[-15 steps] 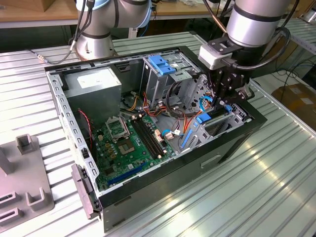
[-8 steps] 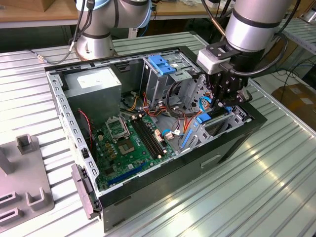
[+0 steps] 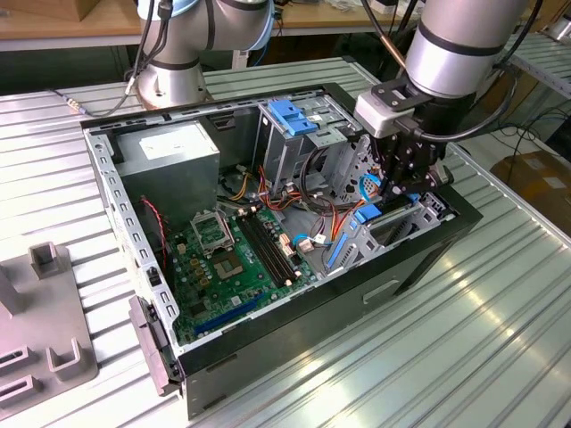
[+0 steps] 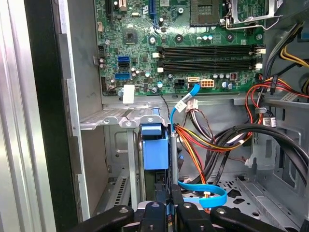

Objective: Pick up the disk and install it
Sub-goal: 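Insert the second disk wire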

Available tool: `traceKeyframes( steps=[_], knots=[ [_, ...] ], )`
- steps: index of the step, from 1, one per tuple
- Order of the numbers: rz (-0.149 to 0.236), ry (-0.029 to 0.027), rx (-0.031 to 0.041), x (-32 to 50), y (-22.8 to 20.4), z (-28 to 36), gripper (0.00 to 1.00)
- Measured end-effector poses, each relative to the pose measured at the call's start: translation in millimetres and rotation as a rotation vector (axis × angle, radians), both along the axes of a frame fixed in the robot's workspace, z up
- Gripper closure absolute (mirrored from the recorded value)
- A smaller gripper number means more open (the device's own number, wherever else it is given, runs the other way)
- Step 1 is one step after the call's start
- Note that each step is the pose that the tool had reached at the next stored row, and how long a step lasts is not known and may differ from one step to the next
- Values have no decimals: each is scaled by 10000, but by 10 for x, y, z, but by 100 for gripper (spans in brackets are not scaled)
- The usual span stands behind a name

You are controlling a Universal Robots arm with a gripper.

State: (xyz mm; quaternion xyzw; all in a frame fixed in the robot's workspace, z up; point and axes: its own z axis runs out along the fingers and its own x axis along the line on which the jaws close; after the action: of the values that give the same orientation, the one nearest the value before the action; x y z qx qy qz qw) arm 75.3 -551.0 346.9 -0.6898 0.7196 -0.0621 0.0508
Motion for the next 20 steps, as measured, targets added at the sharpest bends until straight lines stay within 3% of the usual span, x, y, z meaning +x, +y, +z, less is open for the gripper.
traceKeyframes(
  steps=[4,7,10,11,13,20],
  knots=[
    [-1,0,68,0,-16,0,84],
    [-1,0,183,0,-36,0,84],
    [0,0,323,0,-86,0,84],
    [-1,0,400,0,-101,0,84],
    [-1,-1,510,0,-111,-1,84],
    [0,0,519,0,-112,-17,84]
  ],
)
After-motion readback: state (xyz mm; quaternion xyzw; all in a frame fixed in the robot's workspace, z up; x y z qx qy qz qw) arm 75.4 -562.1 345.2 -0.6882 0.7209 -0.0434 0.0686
